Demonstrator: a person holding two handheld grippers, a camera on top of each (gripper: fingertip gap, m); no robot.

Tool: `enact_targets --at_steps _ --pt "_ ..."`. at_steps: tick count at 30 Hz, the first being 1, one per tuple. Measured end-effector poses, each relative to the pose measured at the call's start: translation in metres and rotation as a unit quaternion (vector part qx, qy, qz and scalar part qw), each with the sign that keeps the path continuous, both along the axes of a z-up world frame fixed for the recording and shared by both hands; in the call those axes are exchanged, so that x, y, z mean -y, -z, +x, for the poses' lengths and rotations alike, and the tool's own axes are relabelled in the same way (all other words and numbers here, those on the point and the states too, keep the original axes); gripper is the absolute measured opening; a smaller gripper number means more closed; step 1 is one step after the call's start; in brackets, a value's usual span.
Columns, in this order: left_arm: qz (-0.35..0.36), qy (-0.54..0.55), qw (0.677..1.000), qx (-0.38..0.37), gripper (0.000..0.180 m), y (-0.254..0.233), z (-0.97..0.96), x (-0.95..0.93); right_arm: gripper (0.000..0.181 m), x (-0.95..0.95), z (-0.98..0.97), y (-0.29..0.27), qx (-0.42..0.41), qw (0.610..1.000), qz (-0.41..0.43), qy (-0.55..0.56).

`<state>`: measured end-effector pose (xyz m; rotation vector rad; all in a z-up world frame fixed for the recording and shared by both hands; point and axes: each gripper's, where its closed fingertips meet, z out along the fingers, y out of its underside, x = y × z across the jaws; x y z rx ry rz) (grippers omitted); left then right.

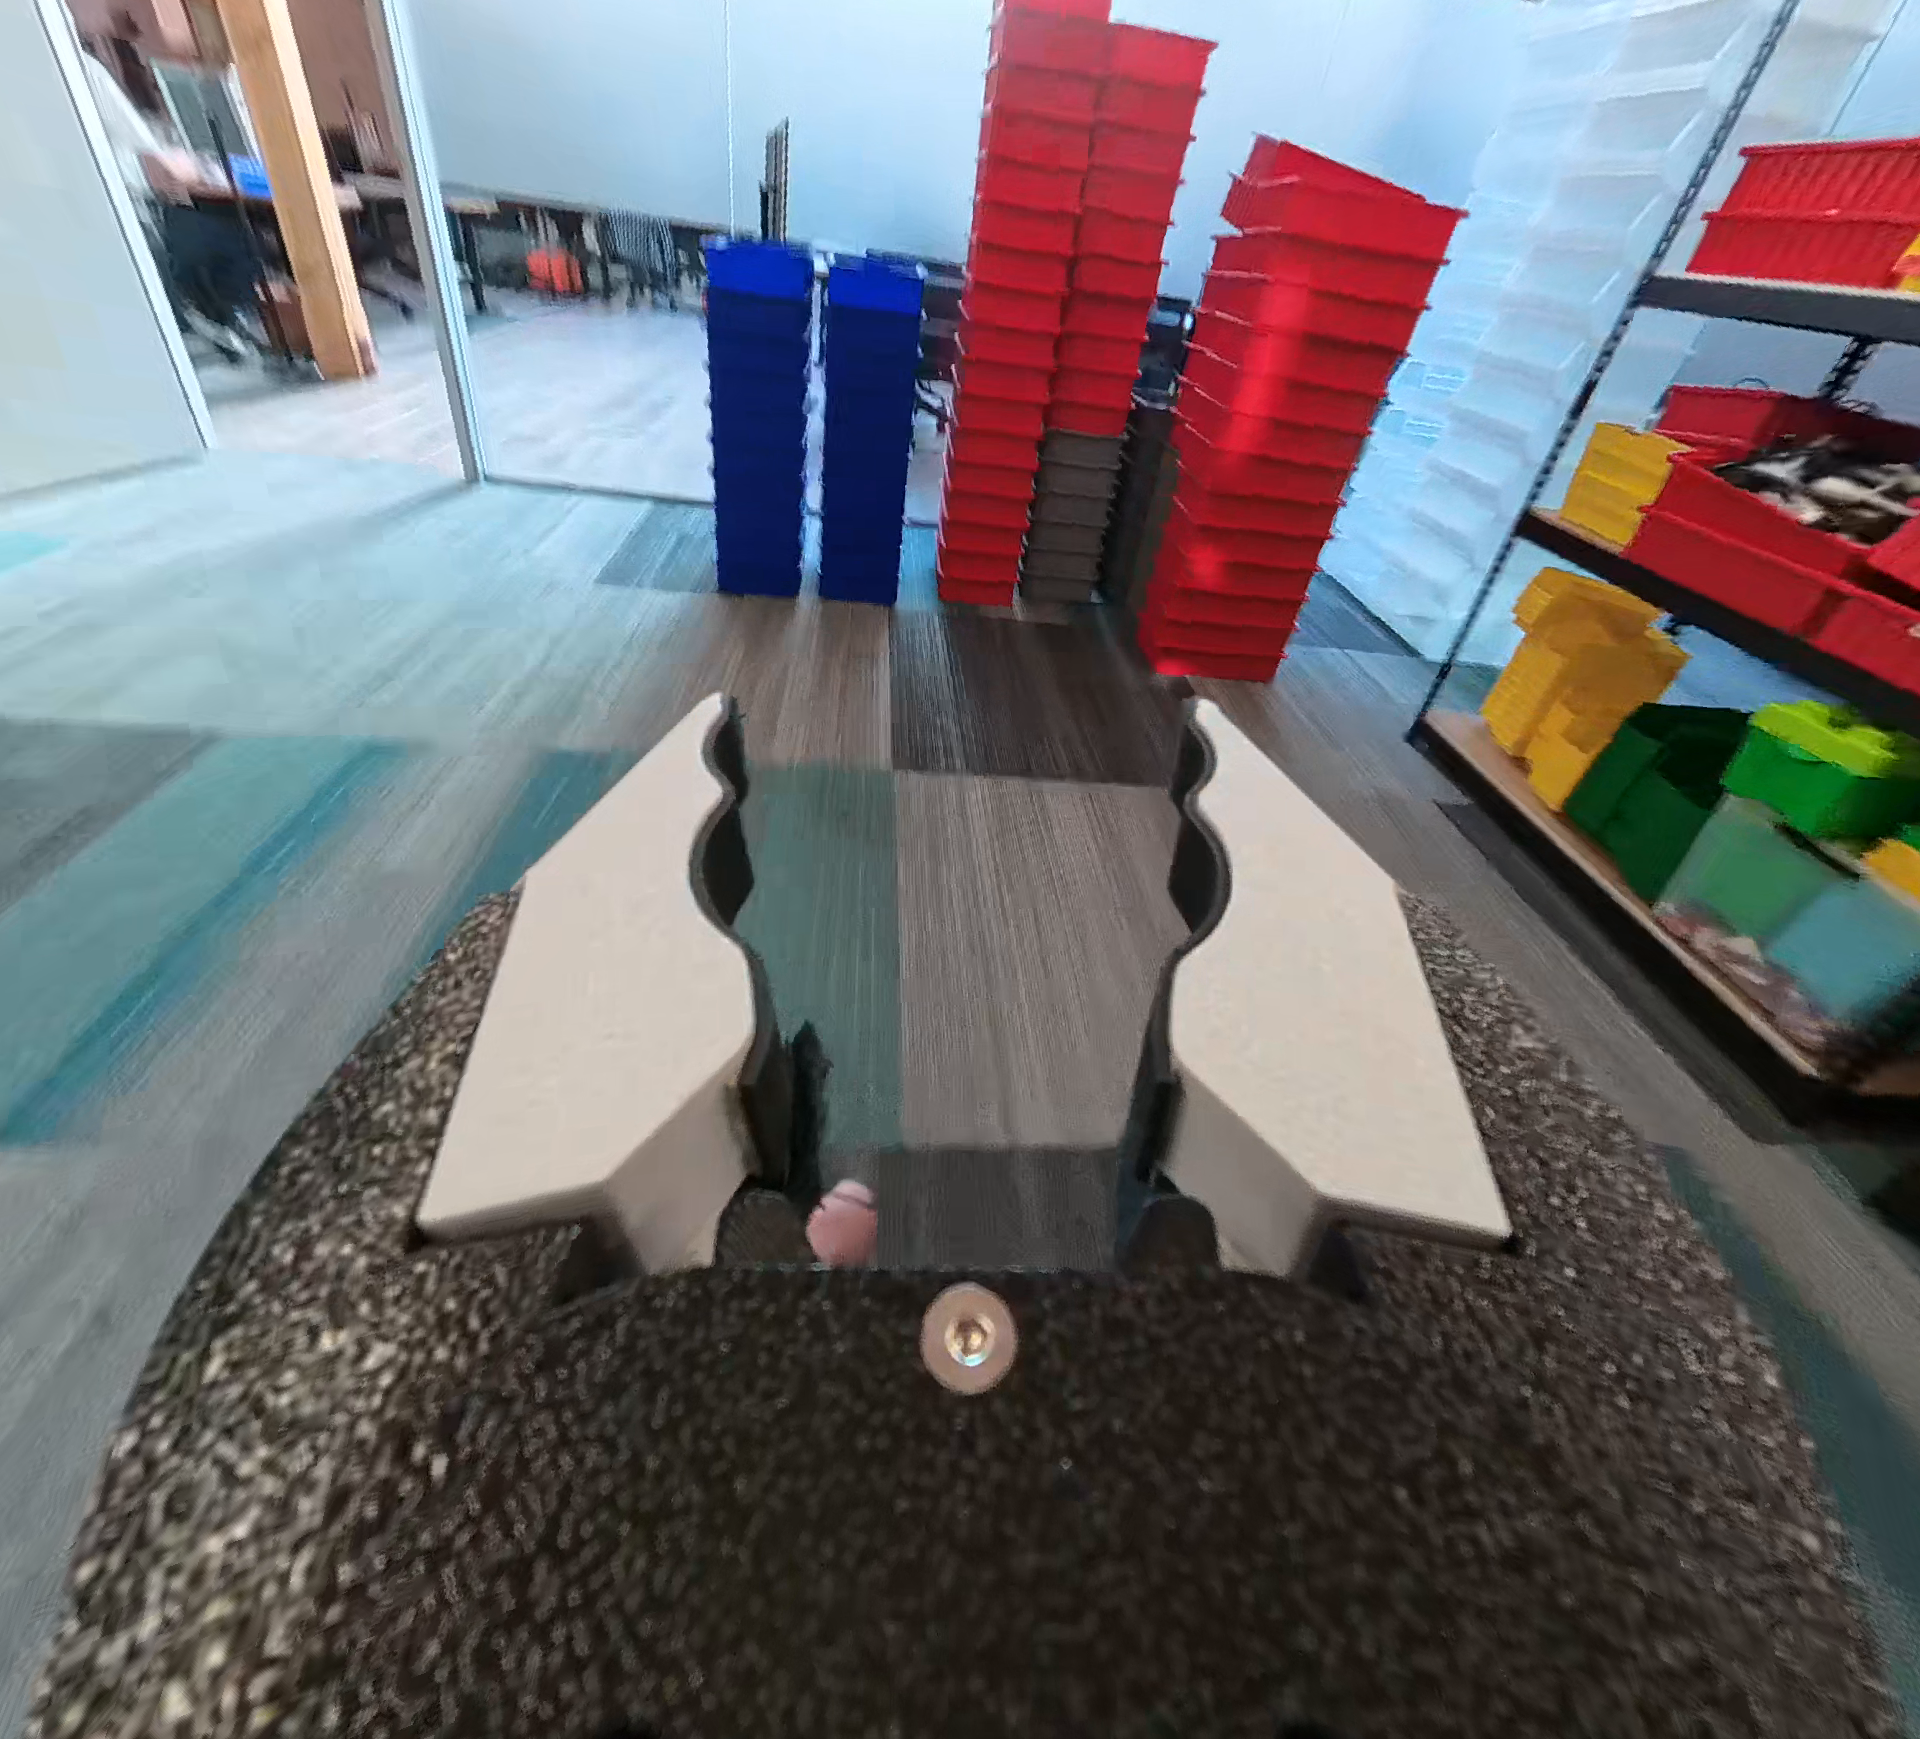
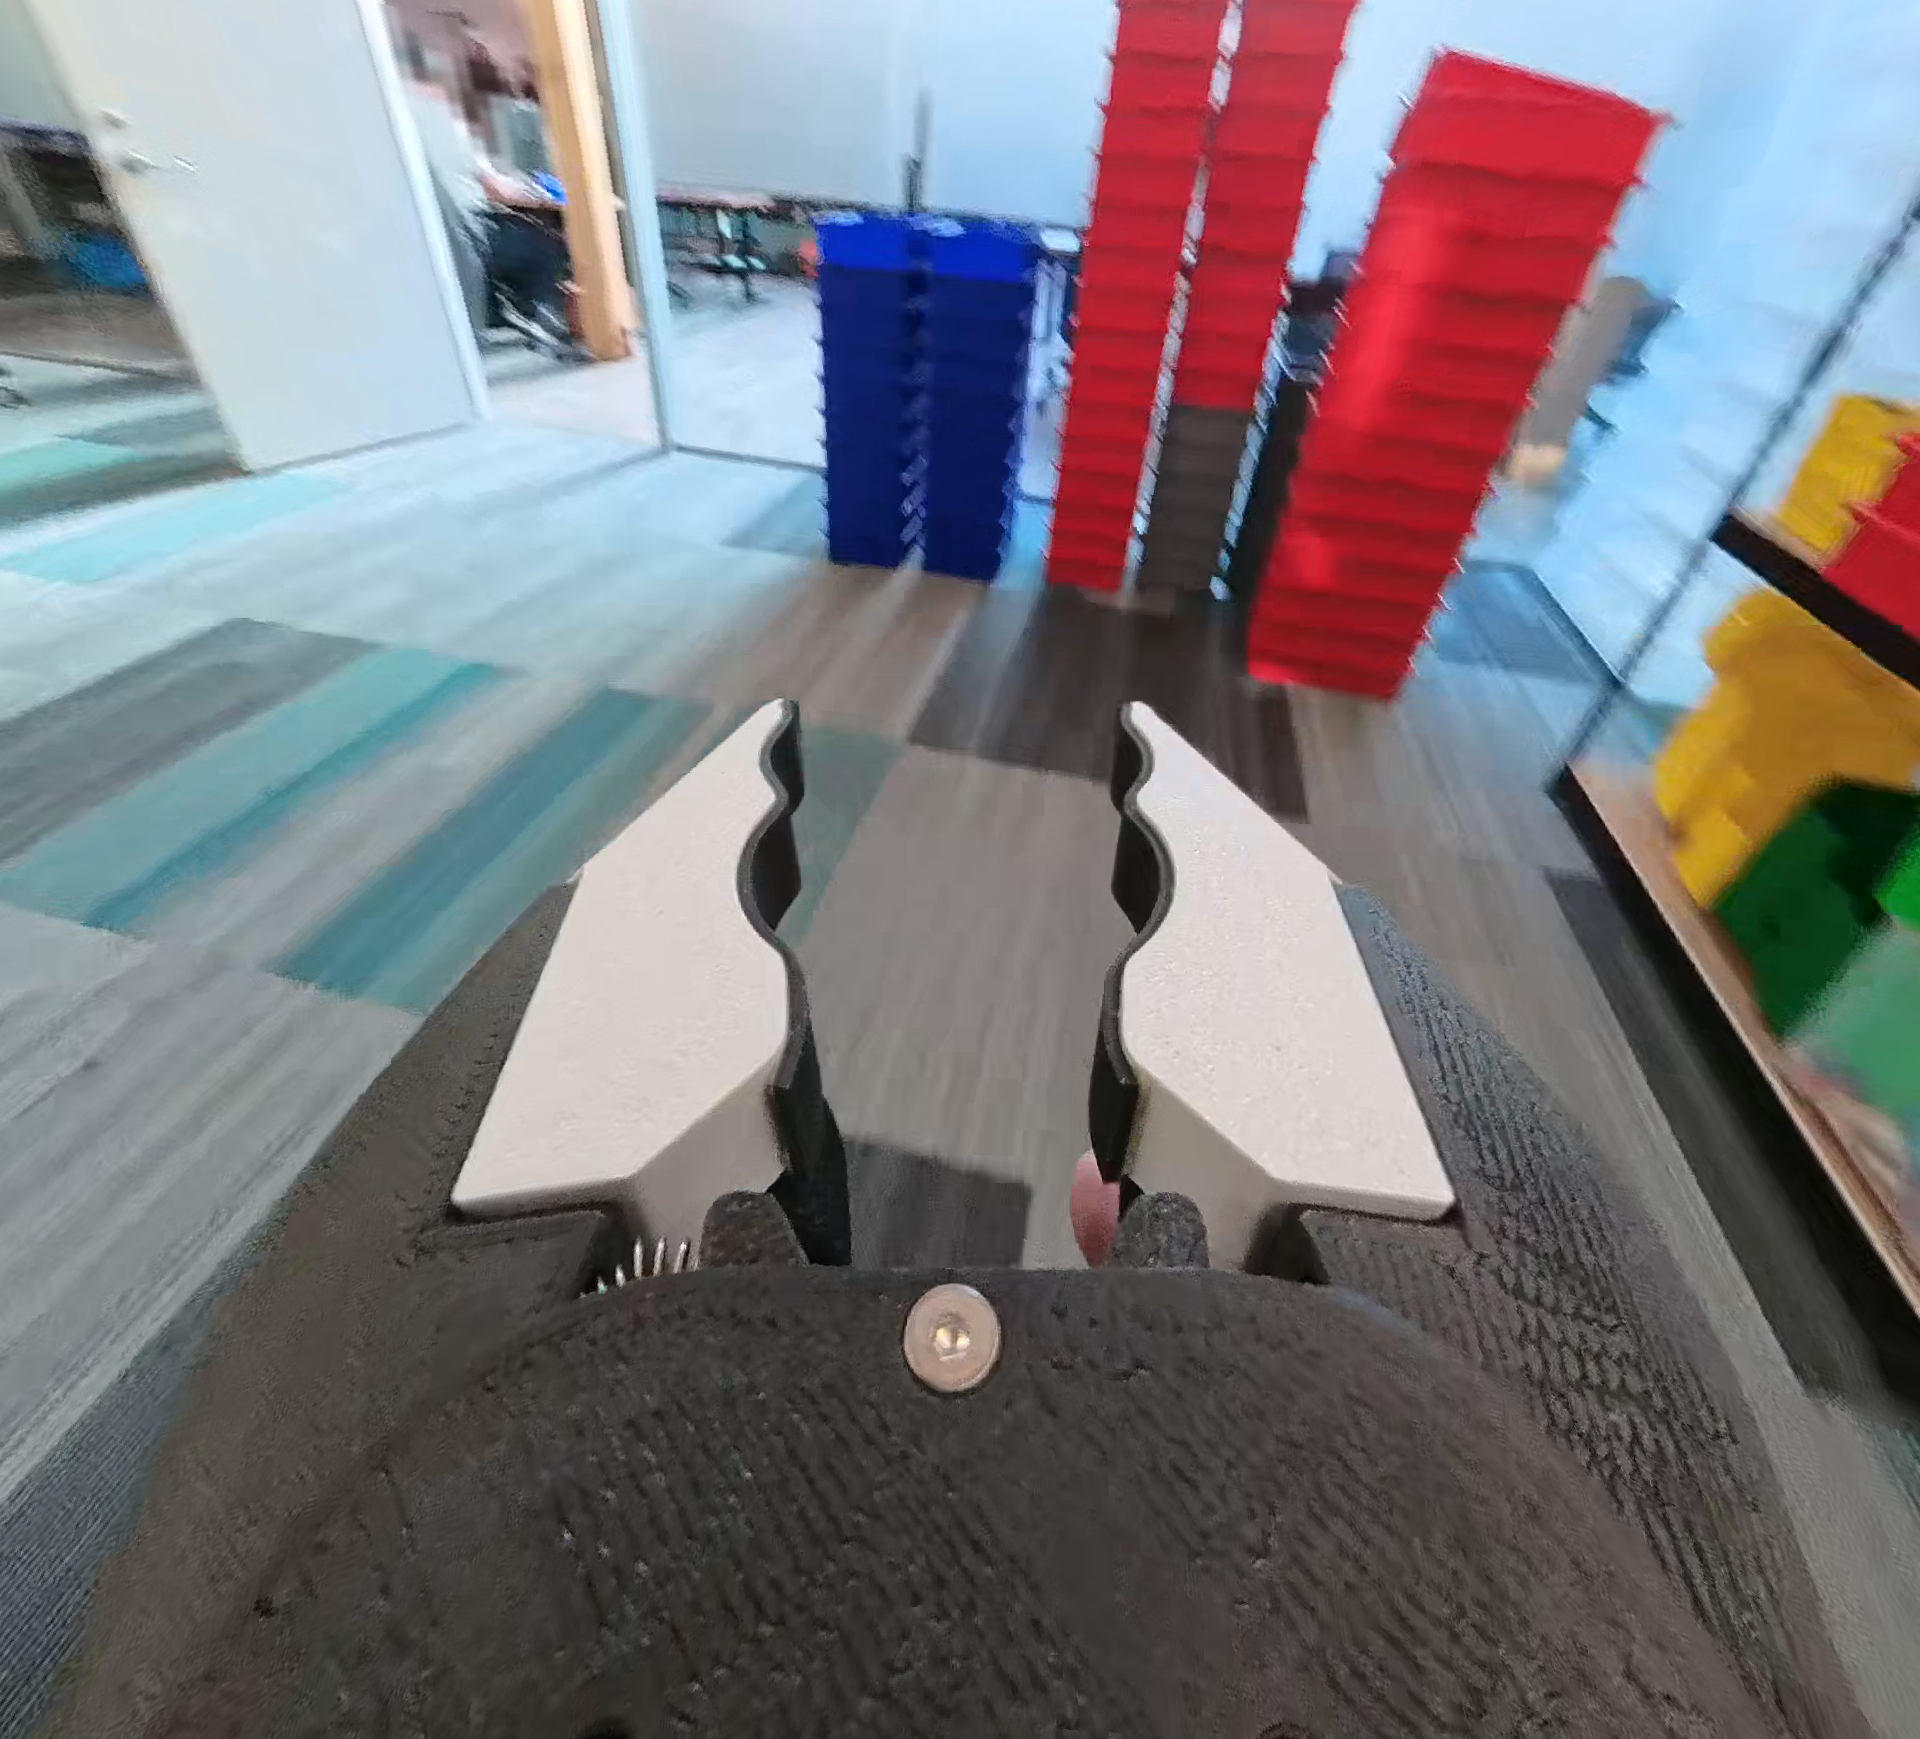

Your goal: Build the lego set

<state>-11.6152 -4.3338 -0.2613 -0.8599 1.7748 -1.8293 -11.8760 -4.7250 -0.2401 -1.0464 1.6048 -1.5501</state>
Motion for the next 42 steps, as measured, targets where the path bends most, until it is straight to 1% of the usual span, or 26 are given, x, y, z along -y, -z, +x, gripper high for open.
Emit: enact_targets --at_steps 2,4,8,12,14,16,19,23,26,29,31,32,34,37,39,42 --pt "0.02 -0.033 0.999 0.038 0.079 -0.013 0.052 0.014 0.06 0.025 0.088 -0.014 0.012 0.999 -0.011 -0.034" --pt "0.031 -0.07 0.996 0.051 0.077 -0.016 0.103 0.021 0.061 0.035 0.177 -0.022 0.024 0.996 -0.01 -0.084" --pt "0.054 -0.124 0.988 0.072 0.078 -0.003 0.203 0.025 0.061 0.052 0.342 -0.027 0.045 0.988 -0.029 -0.143" --pt "0.075 -0.155 0.98 0.095 0.078 0.015 0.323 0.046 0.062 0.097 0.474 -0.005 0.029 0.992 -0.033 -0.116" --pt "0.077 -0.16 0.981 0.082 0.077 0.017 0.39 0.067 0.065 0.125 0.531 -0.001 0.014 0.994 -0.008 -0.109" --pt "0.076 -0.135 0.985 0.08 0.077 0.004 0.457 0.108 0.065 0.154 0.582 -0.015 0.017 0.994 -0.007 -0.107" --pt "0.067 -0.089 0.988 0.105 0.075 -0.021 0.551 0.187 0.064 0.211 0.639 -0.03 0.018 0.996 -0.043 -0.07" --pt "0.033 -0.033 0.991 0.124 0.074 -0.041 0.664 0.302 0.063 0.291 0.698 -0.015 -0.006 0.999 -0.038 -0.03" --pt "0.013 -0.004 0.991 0.13 0.074 -0.039 0.744 0.385 0.063 0.36 0.747 0.004 -0.022 0.999 -0.04 0.003" --pt "0.007 0.016 0.991 0.135 0.073 -0.028 0.812 0.458 0.063 0.436 0.812 0.007 -0.017 0.999 -0.037 0.024" --pt "0.015 0.02 0.99 0.141 0.071 -0.025 0.864 0.508 0.063 0.489 0.859 -0.001 -0.011 0.998 -0.044 0.038" --pt "0.014 0.023 0.991 0.133 0.071 -0.026 0.888 0.532 0.063 0.515 0.884 -0.008 -0.014 0.998 -0.039 0.043" --pt "0.0 0.048 0.991 0.126 0.07 -0.039 0.935 0.587 0.064 0.56 0.937 -0.028 -0.007 0.999 -0.039 0.036" --pt "-0.004 0.09 0.985 0.147 0.065 -0.058 0.994 0.662 0.064 0.619 1.013 -0.056 0.007 0.998 -0.061 0.034" --pt "0.005 0.118 0.982 0.145 0.065 -0.057 1.035 0.709 0.064 0.652 1.07 -0.071 0.022 0.997 -0.068 0.016" --pt "0.003 0.156 0.981 0.117 0.065 -0.044 1.096 0.775 0.064 0.706 1.148 -0.083 0.026 0.995 -0.091 0.008"
